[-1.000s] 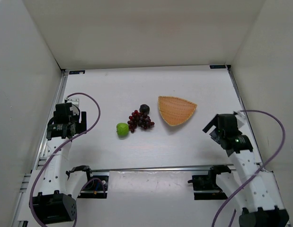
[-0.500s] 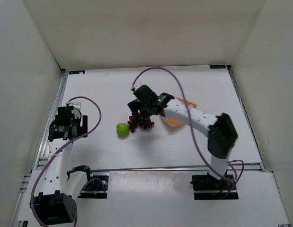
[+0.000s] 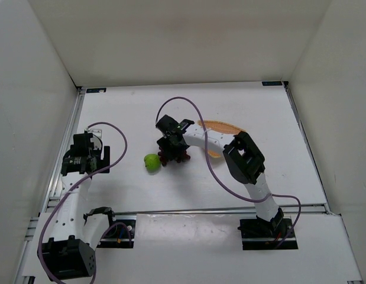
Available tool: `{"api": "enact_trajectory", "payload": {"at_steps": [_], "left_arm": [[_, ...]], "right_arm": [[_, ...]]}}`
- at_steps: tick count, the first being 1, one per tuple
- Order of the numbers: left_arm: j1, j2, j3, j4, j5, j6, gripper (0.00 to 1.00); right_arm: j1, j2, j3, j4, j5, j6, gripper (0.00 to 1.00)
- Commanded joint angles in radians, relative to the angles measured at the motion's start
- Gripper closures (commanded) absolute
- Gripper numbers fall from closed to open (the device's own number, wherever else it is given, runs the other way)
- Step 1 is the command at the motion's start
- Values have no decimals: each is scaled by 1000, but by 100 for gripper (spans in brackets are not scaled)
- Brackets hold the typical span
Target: Place and organize the fake fruits in the fruit bowl
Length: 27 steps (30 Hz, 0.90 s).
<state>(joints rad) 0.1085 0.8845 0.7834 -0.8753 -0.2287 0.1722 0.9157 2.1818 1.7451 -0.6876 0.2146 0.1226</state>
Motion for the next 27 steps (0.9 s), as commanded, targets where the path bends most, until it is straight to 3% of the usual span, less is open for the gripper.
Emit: {"api": "enact_trajectory", "payload": {"at_steps": [1,3,5,7,15,19,23,27], "left_arm": [[5,8,8,2,9,3,0],[5,19,8,2,20,12,0],[5,30,17,2,32,29,0],[5,30,17,2,67,67,0],[-85,105,103,-27,203,148,0],[-196,194,163,-37,204,158,0],[-318,292,269,-37,204,135,0],[-438,408,364,-37,204,108,0]], "right_arm": [[2,-4,34,-20,-17,11,26],[2,-17,16,-20,-41,20,36],[2,-68,-34,2,-52,35,60],[2,-120,-82,31,-52,46,72],[-44,-509,-254,80,-12,135,76],[-190,-677,-334,89,20,218,76],[-333,-688,-386,89,45,229,76],[-437,-576,-400,79,-23,195,72]]}}
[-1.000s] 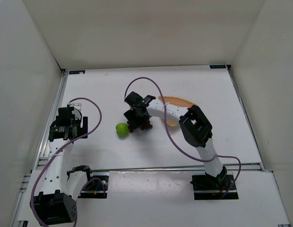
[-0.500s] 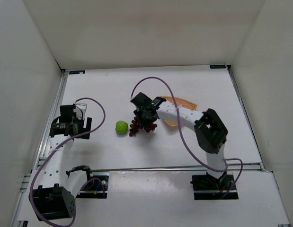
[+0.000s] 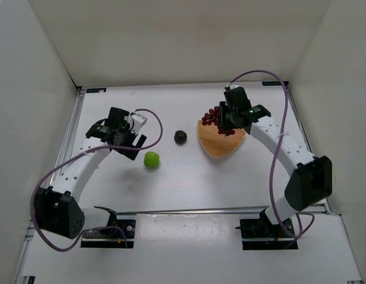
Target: Place and organize the fake fruits in the fruit bowl
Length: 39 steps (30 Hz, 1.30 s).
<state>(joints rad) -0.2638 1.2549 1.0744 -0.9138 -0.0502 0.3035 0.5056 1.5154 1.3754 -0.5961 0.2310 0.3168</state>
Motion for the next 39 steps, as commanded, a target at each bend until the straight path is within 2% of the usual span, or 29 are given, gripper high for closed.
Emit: {"api": "enact_trajectory", "payload": {"at_steps": [1,2,3,4,6,7,12,15,21,25,26,31,34,37,39], "left_arm": [[-87,82,87,-8,26,-23,0],[-128,104,108,-8,26,-23,0],[-149,124,117,-17,26,-23,0],[-169,158,117,-17,26,-23,0],[-222,192,117,-17,16,-14,0],[-241,207,127,-17,4,-14,0],[-331,314,148,-17,4,17,0],[-341,380,157,3,-5,17,0],[-341,544,209,49,-152,17,0],[-341,569,210,39,-177,17,21],[-341,569,210,27,-177,17,32],[-341,535,240,-45,-151,31,69],[-341,547,372,-115,-142,22,70],[-386,560,540,-115,-122,13,70],[-436,607,644,-53,-122,37,70]], "right_arm": [[-38,112,-21,-13,-71,1,69],[-38,133,-4,-13,-81,1,64],[-50,155,8,-25,-81,1,35],[-59,199,23,-34,-81,1,22],[-59,242,82,-80,-81,1,3],[-59,243,93,-91,-70,1,0],[-59,165,93,-91,-50,10,0],[-59,90,79,-91,-50,19,0],[-68,-56,8,-91,-28,28,0],[-96,-138,-19,-91,-28,50,0],[-96,-165,-19,-91,-19,50,0],[-105,-224,-7,-80,1,61,0],[-114,-234,2,-80,10,85,0],[-137,-253,-22,-58,10,131,0],[-148,-253,-45,-44,49,162,0]]}}
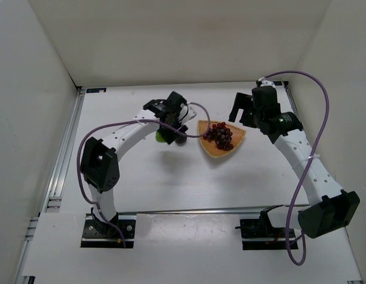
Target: Place and organize the fake fruits in the fruit bowl
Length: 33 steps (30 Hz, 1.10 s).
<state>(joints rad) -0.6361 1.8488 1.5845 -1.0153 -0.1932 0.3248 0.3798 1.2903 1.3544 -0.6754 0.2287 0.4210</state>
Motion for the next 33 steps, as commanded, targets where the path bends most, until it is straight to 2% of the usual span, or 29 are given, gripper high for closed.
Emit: {"api": "enact_trajectory", "payload": {"at_steps": [1,6,10,16,18,19,20,22,23,27,28,33], "left_arm": [[-79,33,169,72,21,16,70],[-137,271,460,115,168,26,65],[-186,411,596,115,234,17,63],[-212,474,632,162,319,4,61],[-221,483,632,162,331,-7,55],[-230,492,641,162,331,-7,48],[-231,492,641,162,319,-7,24],[-231,480,641,162,304,-18,3],[-231,480,641,162,292,-27,0],[-240,388,641,172,249,-27,0],[-240,370,641,172,233,-27,0],[-231,227,572,172,89,-36,0]], "right_arm": [[-36,-37,-37,45,69,94,0],[-110,-97,-89,33,184,211,0],[-154,-196,-121,5,248,205,0],[-190,-269,-130,-47,288,173,0],[-190,-279,-121,-58,288,160,0],[-190,-289,-121,-58,288,145,0],[-190,-289,-121,-58,288,128,0],[-190,-289,-121,-58,276,112,0],[-190,-280,-121,-47,256,102,0],[-190,-234,-100,-38,170,43,0],[-190,-224,-91,-27,97,27,0],[-156,-129,-54,-27,14,-19,0]]}}
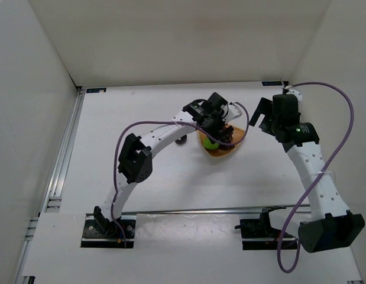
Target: Place and organize the fake fruits in the fruit bowl
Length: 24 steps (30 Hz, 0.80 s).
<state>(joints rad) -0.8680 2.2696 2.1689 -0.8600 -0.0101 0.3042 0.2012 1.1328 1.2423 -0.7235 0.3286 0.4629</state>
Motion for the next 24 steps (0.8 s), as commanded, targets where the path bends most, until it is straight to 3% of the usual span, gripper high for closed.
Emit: {"api": "enact_trajectory", "payload": {"at_steps": [1,4,8,15,20,24], "left_arm": [[10,-270,-27,16,-94,-16,0],[87,-387,-113,36,-85,-16,0],[295,-545,-286,45,-86,-19,0],[633,-709,-593,55,-60,-138,0],[803,-766,-730,55,-70,-169,0],[889,-809,-831,55,-60,-169,0]], "right_arm": [[49,57,59,32,-86,-75,0],[136,152,111,45,-59,-95,0],[265,329,229,45,-8,-138,0],[456,781,564,36,-126,-222,0],[512,1062,857,-60,-135,-245,0],[521,1188,896,-70,-154,-221,0]]}}
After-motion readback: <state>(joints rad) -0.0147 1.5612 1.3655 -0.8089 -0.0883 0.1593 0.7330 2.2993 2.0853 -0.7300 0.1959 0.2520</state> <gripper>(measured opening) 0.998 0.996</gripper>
